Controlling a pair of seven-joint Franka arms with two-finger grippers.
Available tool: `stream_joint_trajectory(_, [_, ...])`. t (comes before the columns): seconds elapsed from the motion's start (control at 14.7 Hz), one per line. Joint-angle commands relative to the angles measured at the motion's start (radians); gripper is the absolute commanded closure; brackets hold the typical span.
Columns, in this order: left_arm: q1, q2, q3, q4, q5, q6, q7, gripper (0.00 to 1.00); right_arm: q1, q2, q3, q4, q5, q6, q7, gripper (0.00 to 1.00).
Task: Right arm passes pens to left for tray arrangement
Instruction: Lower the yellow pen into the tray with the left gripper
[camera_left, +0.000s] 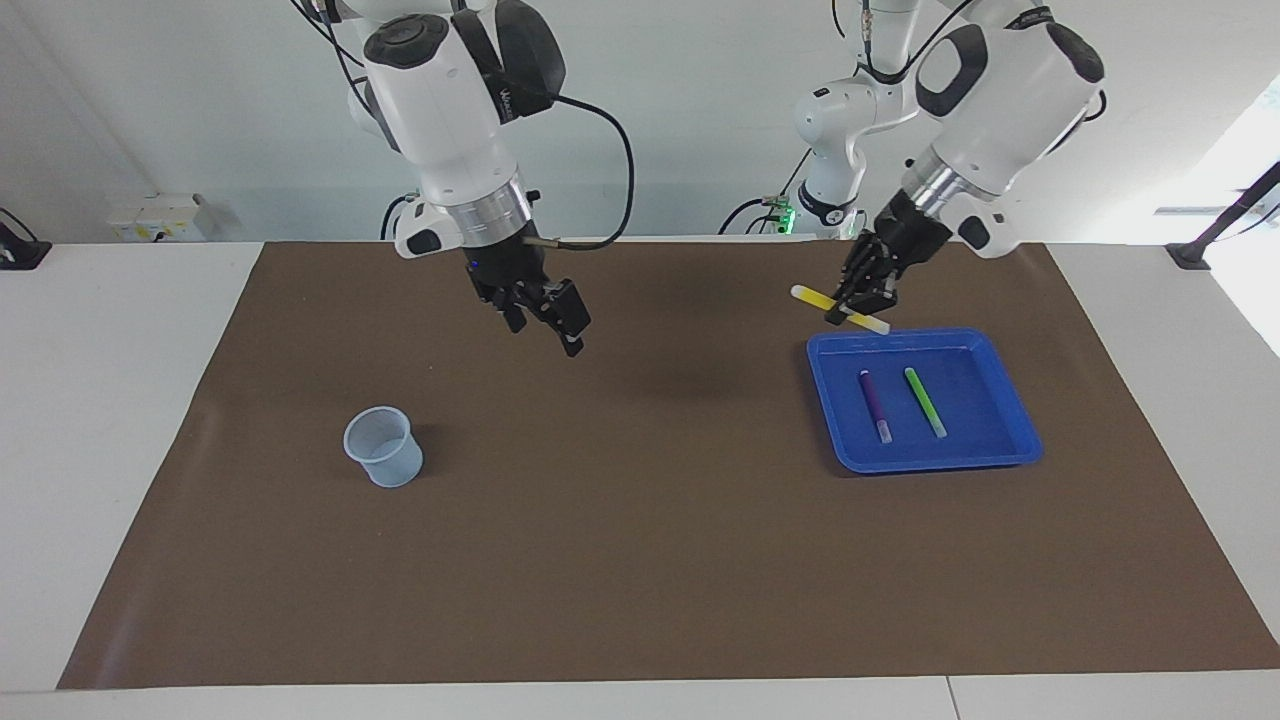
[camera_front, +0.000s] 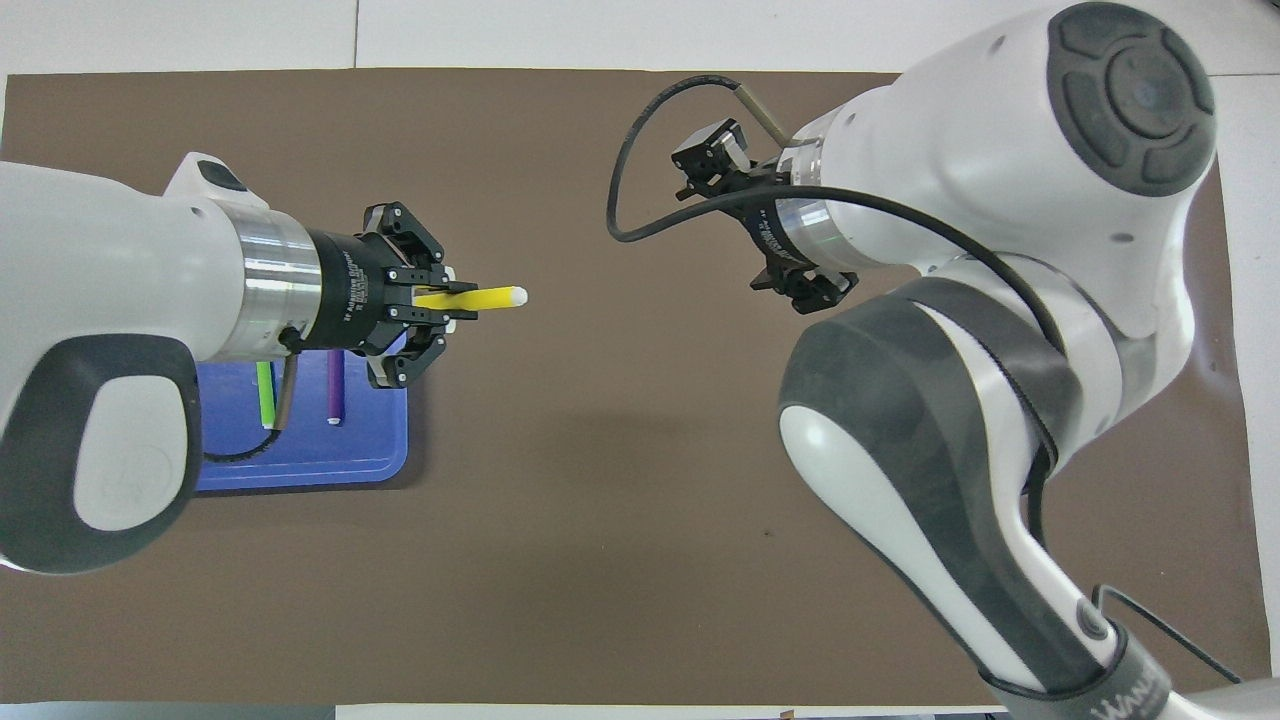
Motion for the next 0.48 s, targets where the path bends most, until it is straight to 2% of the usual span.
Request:
stream_joint_trajectory(0.0, [0.126,-0.044,-0.003,-0.064,-0.002,-0.037,0.331,1.0,-0.002,-0.086,-0.089,-0.106,-0.007,-0.008,-0.232,0.0])
stream_joint_trajectory(0.2, [0.239,-0.021,-0.005,-0.101,0.114,-0.029,0.719,1.0,0.009,-0.1,-0.199,-0.11,-0.018,-0.083,-0.459,0.0])
stream_joint_trajectory(0.27, [0.256,0.008,-0.005,-0.101,0.153,-0.02,0.817,1.0,0.014,-0.101,-0.238,-0.11,-0.034,-0.097,-0.508,0.0])
stream_joint_trajectory(0.41, [0.261,0.089,-0.005,-0.099,0.315,0.033,0.998,1.0,0.017,-0.109,-0.293,-0.109,-0.08,-0.111,-0.619,0.0])
